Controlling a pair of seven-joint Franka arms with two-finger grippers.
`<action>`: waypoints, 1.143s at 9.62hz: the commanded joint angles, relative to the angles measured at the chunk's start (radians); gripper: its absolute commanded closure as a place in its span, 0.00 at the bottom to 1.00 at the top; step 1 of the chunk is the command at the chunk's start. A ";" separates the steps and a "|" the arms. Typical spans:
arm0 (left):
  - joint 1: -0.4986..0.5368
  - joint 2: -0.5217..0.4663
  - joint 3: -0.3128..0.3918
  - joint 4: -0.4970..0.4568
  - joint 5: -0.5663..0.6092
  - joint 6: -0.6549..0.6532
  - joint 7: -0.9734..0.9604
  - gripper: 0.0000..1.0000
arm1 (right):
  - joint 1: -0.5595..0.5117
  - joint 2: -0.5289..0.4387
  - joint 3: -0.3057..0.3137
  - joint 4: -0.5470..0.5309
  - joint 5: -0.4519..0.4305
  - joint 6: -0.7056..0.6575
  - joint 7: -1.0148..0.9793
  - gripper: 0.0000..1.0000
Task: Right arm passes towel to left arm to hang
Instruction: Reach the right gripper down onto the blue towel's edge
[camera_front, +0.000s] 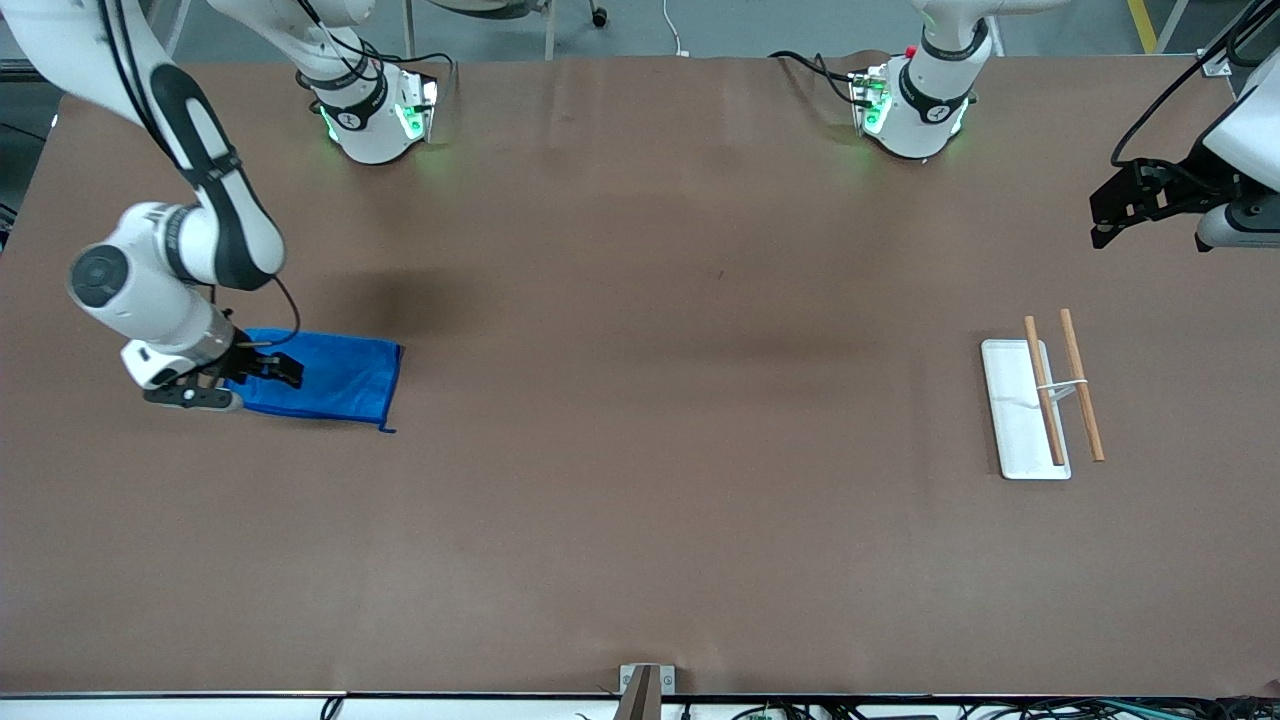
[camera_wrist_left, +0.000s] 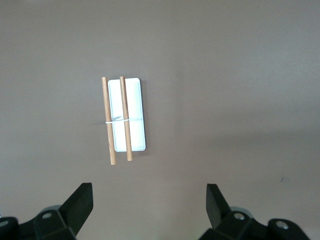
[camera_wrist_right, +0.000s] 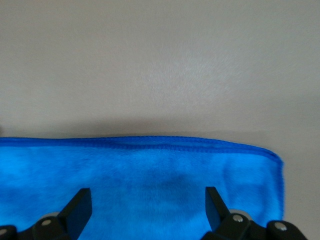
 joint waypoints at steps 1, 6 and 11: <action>0.005 0.015 -0.006 -0.010 0.005 -0.015 0.018 0.00 | 0.011 -0.002 0.000 -0.049 0.001 0.057 -0.013 0.00; 0.007 0.015 -0.006 -0.010 0.003 -0.018 0.017 0.00 | 0.011 0.025 0.000 -0.077 -0.003 0.090 -0.015 0.21; 0.007 0.016 -0.006 -0.008 0.003 -0.018 0.018 0.00 | 0.006 0.041 0.000 -0.077 -0.003 0.101 -0.015 0.45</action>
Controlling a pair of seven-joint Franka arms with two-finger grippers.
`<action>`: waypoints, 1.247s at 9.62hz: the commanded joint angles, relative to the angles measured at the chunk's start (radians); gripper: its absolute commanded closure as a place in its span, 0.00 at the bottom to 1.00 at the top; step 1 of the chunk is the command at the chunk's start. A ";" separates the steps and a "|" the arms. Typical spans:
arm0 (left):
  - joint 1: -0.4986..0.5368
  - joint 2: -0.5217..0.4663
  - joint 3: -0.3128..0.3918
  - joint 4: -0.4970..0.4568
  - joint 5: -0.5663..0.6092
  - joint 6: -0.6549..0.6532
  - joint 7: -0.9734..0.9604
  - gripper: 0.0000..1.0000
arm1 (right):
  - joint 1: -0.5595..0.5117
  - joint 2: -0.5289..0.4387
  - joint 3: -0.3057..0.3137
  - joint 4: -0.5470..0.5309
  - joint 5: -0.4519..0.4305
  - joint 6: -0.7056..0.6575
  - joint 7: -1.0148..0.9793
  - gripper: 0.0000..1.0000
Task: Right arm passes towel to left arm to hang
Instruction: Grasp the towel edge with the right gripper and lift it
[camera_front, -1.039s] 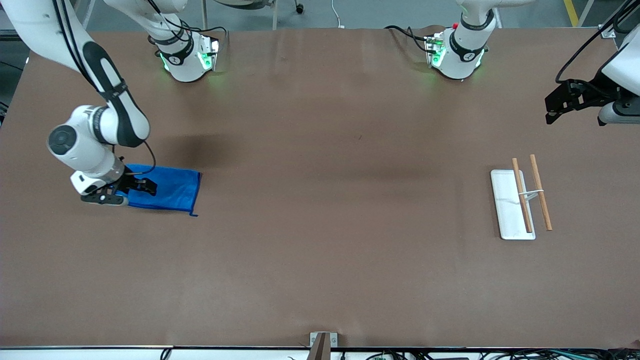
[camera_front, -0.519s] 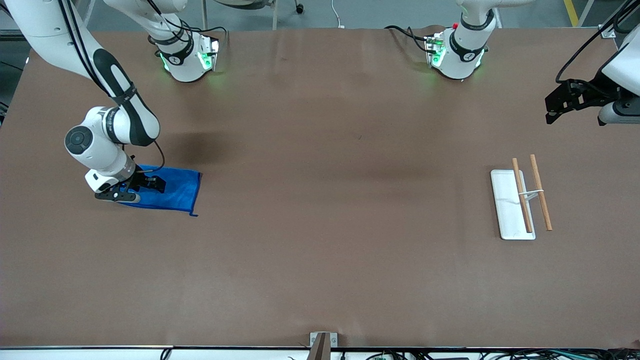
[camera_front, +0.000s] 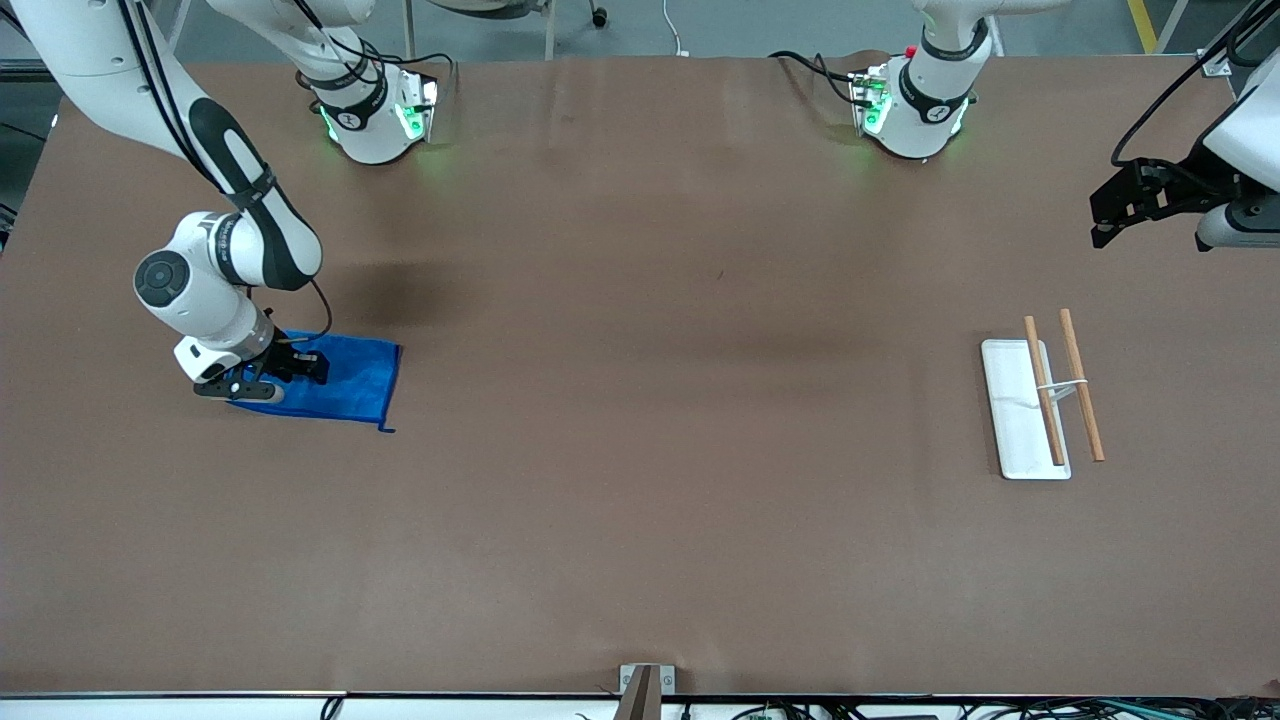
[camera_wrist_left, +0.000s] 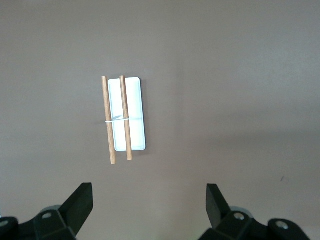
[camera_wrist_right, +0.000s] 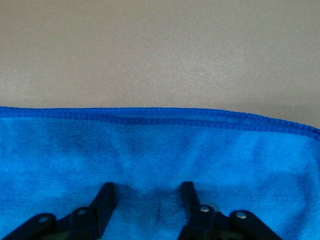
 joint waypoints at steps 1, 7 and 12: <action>0.006 0.016 -0.006 -0.008 0.003 -0.017 0.018 0.00 | -0.004 0.007 0.000 -0.018 -0.003 0.025 -0.006 0.54; 0.008 0.016 -0.003 -0.010 -0.014 -0.019 0.018 0.00 | 0.001 -0.057 0.003 0.141 0.000 -0.342 0.005 1.00; 0.011 0.015 0.000 -0.011 -0.050 -0.023 0.018 0.00 | 0.018 -0.157 0.084 0.454 0.034 -0.798 0.002 1.00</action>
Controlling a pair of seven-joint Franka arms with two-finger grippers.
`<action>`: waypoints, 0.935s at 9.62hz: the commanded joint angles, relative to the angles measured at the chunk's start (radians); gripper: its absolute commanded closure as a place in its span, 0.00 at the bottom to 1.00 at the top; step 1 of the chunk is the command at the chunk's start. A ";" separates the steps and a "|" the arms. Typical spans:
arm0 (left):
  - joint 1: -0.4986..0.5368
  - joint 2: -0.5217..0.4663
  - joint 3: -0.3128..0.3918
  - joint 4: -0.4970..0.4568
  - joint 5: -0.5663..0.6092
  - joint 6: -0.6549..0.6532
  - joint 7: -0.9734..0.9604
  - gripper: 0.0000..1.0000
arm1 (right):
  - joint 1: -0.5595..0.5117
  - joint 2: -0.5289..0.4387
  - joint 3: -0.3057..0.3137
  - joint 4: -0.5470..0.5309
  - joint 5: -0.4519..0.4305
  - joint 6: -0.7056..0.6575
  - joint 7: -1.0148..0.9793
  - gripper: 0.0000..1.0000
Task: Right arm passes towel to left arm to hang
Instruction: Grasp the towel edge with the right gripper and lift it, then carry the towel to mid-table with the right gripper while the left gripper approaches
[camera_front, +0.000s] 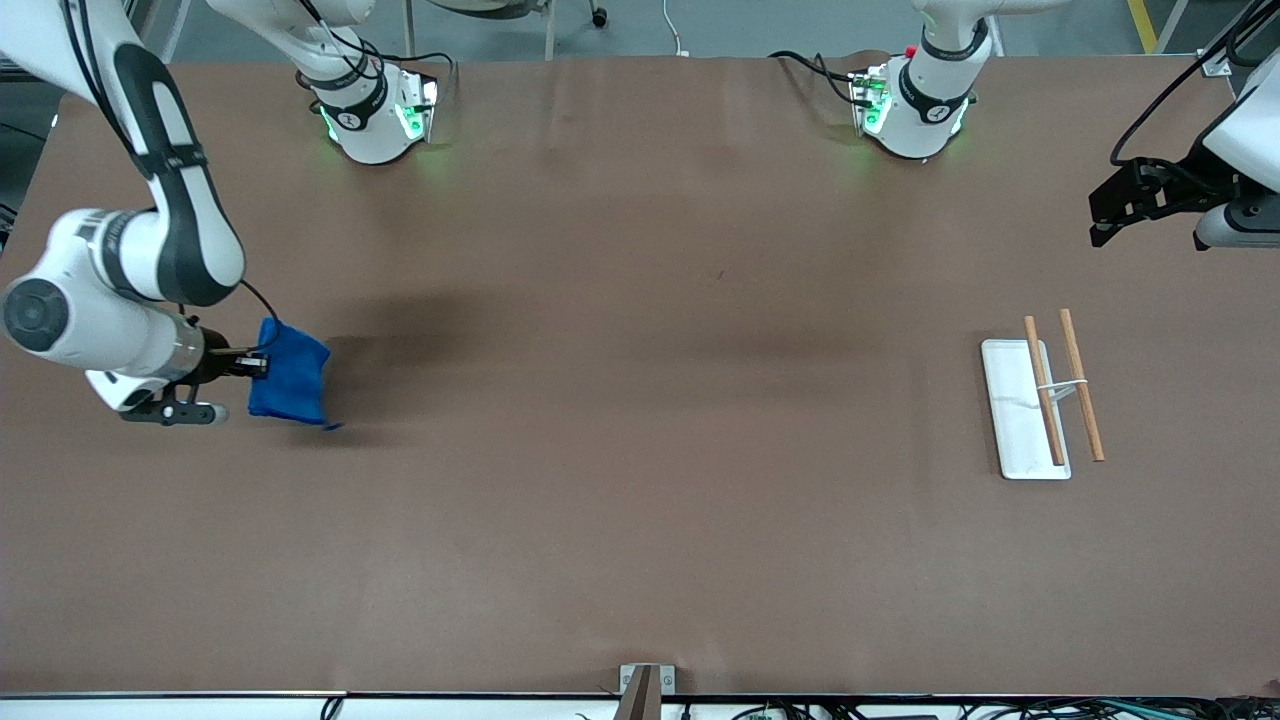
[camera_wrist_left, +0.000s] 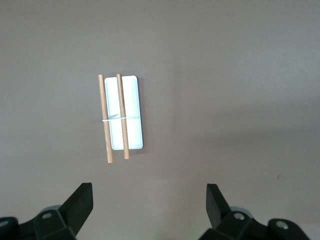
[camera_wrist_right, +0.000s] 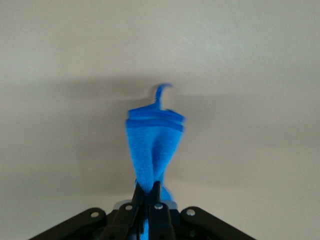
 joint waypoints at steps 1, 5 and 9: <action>0.019 0.014 0.000 -0.011 -0.035 -0.033 0.021 0.00 | 0.005 -0.021 0.081 0.078 0.104 -0.088 0.006 1.00; 0.063 0.068 0.002 -0.005 -0.309 -0.022 0.055 0.00 | 0.011 -0.018 0.264 0.105 0.557 -0.026 0.006 1.00; 0.053 0.230 -0.019 -0.022 -0.500 0.032 0.138 0.00 | 0.068 0.043 0.518 0.106 0.957 0.339 0.012 1.00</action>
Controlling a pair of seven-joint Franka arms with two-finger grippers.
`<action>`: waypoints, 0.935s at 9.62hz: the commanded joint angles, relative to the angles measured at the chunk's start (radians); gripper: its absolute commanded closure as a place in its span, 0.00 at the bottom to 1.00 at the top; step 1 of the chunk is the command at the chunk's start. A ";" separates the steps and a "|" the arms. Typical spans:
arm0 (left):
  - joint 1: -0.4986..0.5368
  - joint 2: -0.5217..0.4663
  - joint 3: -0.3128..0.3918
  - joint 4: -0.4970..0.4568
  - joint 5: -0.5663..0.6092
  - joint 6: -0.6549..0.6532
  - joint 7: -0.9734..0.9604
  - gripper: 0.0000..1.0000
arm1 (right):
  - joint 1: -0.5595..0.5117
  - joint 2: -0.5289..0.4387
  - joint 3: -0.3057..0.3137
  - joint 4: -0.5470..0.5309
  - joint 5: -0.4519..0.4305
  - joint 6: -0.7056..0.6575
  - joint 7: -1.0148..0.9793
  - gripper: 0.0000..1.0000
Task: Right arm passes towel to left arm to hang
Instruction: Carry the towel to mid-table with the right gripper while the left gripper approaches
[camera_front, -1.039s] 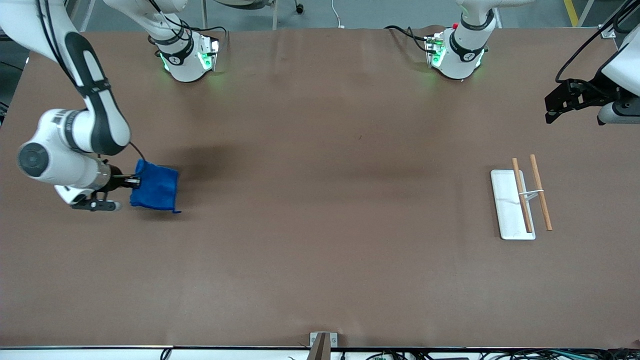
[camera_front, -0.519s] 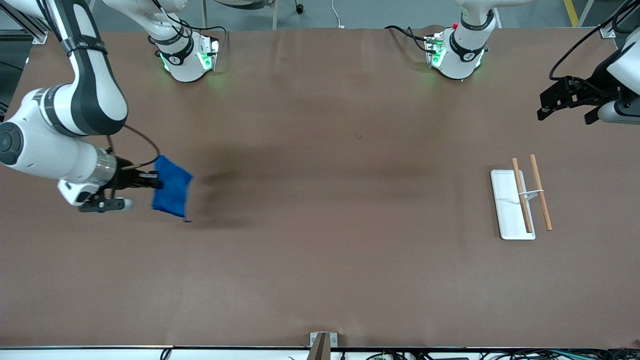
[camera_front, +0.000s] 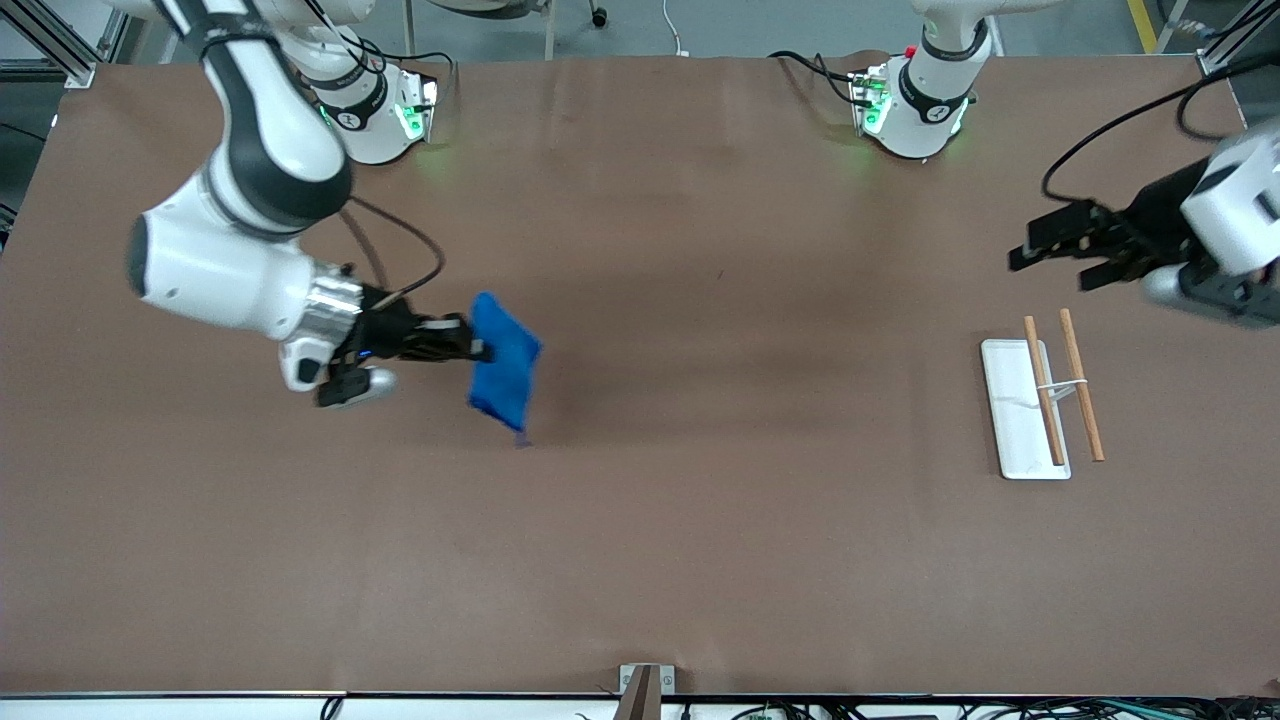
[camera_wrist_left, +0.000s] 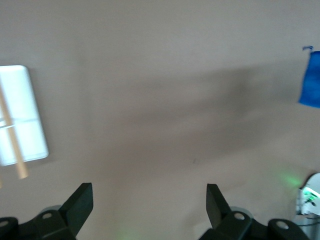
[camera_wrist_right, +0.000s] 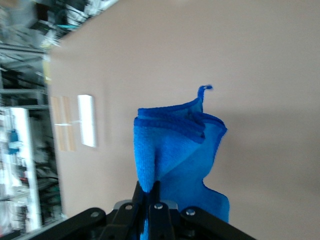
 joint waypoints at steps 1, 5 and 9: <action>0.001 0.094 -0.020 -0.041 -0.176 0.012 0.112 0.00 | 0.015 0.084 0.112 0.032 0.172 0.117 0.002 1.00; 0.013 0.127 -0.021 -0.176 -0.538 -0.005 0.174 0.00 | 0.019 0.153 0.232 0.136 0.522 0.115 -0.006 1.00; 0.005 0.229 -0.024 -0.299 -0.897 -0.093 0.220 0.01 | 0.073 0.155 0.259 0.184 0.738 0.121 -0.040 1.00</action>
